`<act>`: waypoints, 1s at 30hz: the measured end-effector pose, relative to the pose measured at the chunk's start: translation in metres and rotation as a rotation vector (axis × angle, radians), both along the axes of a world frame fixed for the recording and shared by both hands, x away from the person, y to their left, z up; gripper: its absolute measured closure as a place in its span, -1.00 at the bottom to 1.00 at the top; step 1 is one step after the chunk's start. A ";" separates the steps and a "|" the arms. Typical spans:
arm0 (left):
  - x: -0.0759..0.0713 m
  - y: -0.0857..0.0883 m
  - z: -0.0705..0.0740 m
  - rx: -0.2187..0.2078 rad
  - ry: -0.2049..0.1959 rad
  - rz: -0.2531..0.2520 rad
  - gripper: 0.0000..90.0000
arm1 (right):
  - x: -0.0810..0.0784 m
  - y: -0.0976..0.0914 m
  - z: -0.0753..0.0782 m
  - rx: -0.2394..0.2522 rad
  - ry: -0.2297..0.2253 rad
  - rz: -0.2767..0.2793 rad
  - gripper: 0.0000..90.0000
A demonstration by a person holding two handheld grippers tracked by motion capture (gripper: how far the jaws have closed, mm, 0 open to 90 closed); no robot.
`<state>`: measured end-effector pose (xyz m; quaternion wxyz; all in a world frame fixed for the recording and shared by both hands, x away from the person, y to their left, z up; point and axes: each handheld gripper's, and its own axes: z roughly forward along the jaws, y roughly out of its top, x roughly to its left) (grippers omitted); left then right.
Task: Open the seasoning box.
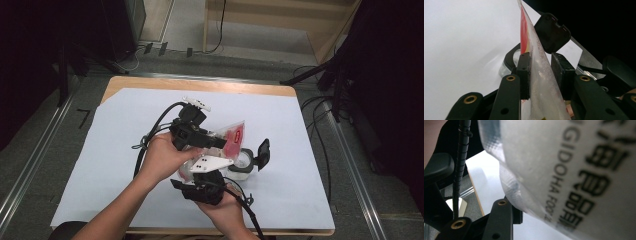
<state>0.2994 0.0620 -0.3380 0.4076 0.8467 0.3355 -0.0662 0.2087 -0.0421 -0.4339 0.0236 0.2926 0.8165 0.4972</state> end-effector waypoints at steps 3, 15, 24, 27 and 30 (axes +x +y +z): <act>0.000 0.000 0.000 -0.001 0.004 0.001 0.57 | 0.000 0.000 0.000 -0.002 -0.002 -0.001 0.41; 0.000 0.000 0.000 -0.001 -0.001 0.001 0.56 | 0.000 0.000 0.000 -0.003 -0.002 -0.001 0.41; -0.001 0.000 0.000 0.000 0.000 0.001 0.56 | 0.000 0.000 0.000 -0.002 -0.001 0.001 0.41; -0.001 0.000 0.000 0.004 -0.001 0.001 0.56 | 0.000 0.000 0.000 -0.001 -0.001 0.000 0.41; -0.001 0.000 0.000 0.002 -0.001 0.001 0.56 | 0.000 0.000 0.000 -0.001 -0.001 0.001 0.41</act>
